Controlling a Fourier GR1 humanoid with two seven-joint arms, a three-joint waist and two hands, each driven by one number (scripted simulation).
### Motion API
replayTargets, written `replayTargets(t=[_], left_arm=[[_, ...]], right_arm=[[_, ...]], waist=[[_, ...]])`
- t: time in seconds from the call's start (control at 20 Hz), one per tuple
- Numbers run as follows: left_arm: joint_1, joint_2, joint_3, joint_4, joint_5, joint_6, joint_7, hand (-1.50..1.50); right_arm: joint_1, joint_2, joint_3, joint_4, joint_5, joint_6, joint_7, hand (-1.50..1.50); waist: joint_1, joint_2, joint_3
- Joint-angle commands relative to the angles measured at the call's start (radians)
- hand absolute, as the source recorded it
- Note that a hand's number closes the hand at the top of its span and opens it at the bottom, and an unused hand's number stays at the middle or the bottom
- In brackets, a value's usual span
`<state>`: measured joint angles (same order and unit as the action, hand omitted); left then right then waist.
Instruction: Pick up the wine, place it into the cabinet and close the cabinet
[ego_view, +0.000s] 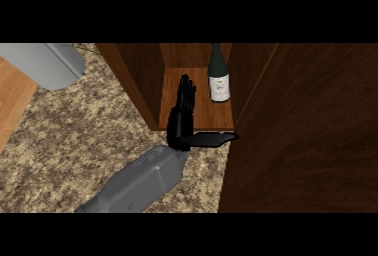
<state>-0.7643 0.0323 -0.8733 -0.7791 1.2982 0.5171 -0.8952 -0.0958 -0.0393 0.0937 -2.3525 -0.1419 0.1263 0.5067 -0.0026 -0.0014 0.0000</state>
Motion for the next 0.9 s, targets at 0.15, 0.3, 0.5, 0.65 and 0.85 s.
replayTargets(t=[0.15, 0.3, 0.5, 0.65, 0.85], left_arm=[[0.141, 0.118, -0.021, -0.278, -0.132, 0.028, 0.067, -1.50], [0.169, 0.159, -0.016, -0.373, -0.170, 0.011, 0.101, -1.50], [0.238, 0.256, -0.007, -0.480, -0.228, -0.022, 0.144, -1.50], [0.327, 0.300, -0.015, -0.582, -0.265, -0.032, 0.159, -1.50], [0.404, 0.452, -0.028, -0.811, -0.269, -0.043, 0.203, -1.50]], right_arm=[[0.075, 0.016, 0.034, -0.020, 0.037, 0.007, -0.049, -1.50], [-0.102, -0.024, -0.052, -0.003, -0.002, -0.042, 0.076, -1.50], [0.041, 0.026, 0.020, 0.052, 0.088, 0.005, -0.125, -1.50], [0.098, 0.005, 0.050, -0.105, 0.024, 0.013, 0.002, -1.50], [0.082, -0.092, -0.010, -0.126, -0.089, 0.113, 0.029, 1.50]], waist=[[0.008, -0.003, 0.000], [0.011, -0.002, 0.000], [0.007, 0.000, 0.000], [0.003, -0.002, 0.000], [0.014, -0.005, 0.000]])
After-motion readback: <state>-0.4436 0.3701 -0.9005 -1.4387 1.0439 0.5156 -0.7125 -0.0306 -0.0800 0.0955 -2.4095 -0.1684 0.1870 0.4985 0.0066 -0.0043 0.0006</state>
